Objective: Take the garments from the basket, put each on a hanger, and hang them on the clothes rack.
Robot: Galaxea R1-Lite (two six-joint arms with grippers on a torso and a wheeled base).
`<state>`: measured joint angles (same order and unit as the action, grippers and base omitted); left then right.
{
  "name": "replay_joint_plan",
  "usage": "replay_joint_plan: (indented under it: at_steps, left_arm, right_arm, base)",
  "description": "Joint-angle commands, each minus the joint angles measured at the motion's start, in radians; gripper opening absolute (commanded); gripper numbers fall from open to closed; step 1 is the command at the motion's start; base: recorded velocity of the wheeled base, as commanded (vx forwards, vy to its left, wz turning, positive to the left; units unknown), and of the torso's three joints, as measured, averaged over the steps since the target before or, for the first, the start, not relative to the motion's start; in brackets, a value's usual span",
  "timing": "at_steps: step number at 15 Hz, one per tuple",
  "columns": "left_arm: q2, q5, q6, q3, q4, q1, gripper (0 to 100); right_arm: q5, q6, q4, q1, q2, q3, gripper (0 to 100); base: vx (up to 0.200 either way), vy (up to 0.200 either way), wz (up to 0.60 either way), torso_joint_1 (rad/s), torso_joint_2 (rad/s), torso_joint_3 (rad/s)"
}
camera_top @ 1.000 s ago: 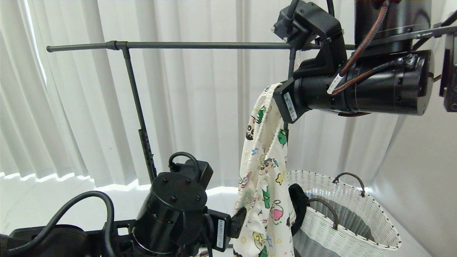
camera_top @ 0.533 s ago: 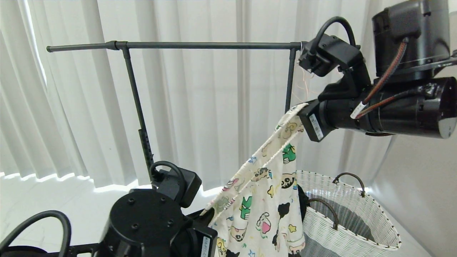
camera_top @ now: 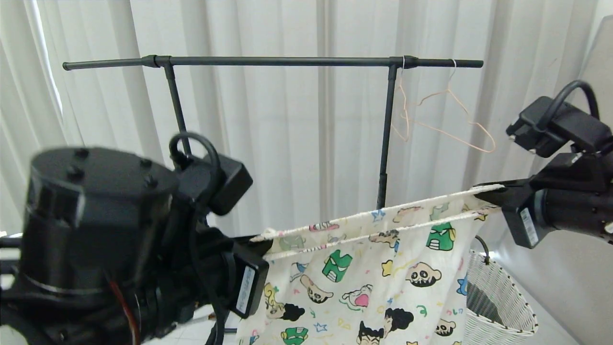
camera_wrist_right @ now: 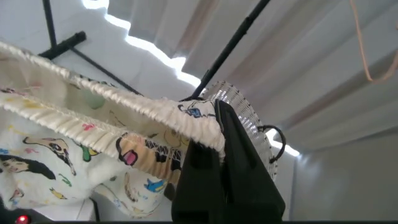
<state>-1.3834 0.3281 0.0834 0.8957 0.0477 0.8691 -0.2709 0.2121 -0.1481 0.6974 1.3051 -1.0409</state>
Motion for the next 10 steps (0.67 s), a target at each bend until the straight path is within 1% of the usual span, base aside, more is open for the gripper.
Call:
replay_joint_plan:
  at_steps: [1, 3, 4, 6, 8, 10]
  left_arm:
    - [-0.072, -0.164, -0.001, 0.399, 0.27, -0.128, 0]
    - [-0.115, -0.179, -0.005, 0.54, 0.282, -0.164, 0]
    - [-0.117, -0.179, -0.016, 0.568, 0.29, -0.164, 0]
    - [-0.109, -0.179, -0.036, 0.563, 0.293, -0.16, 0]
    - [-0.109, -0.179, -0.036, 0.563, 0.293, -0.142, 0]
    - [-0.108, -0.175, -0.034, 0.562, 0.293, -0.114, 0]
  right_arm:
    - [0.001, -0.005, -0.002, -0.036, -0.07, -0.022, 0]
    - [0.009, -0.004, -0.002, -0.065, -0.064, -0.079, 0]
    - [0.009, -0.004, -0.002, -0.079, -0.053, -0.116, 0]
    - [0.013, -0.004, -0.002, -0.101, -0.026, -0.183, 0]
    - [0.039, -0.004, -0.01, -0.111, 0.006, -0.252, 0]
    - [0.053, -0.004, -0.048, -0.113, 0.008, -0.272, 0]
  base:
    - [0.0, 0.0, 0.0, 0.0, 0.0, 0.0]
    - [0.0, 0.0, 0.0, 0.0, 0.0, 0.0]
    - [0.0, 0.0, 0.0, 0.0, 0.0, 0.0]
    - [0.0, 0.0, 0.0, 0.0, 0.0, 0.0]
    - [0.0, 0.0, 0.0, 0.0, 0.0, 0.0]
    - [0.0, 0.0, 0.0, 0.0, 0.0, 0.0]
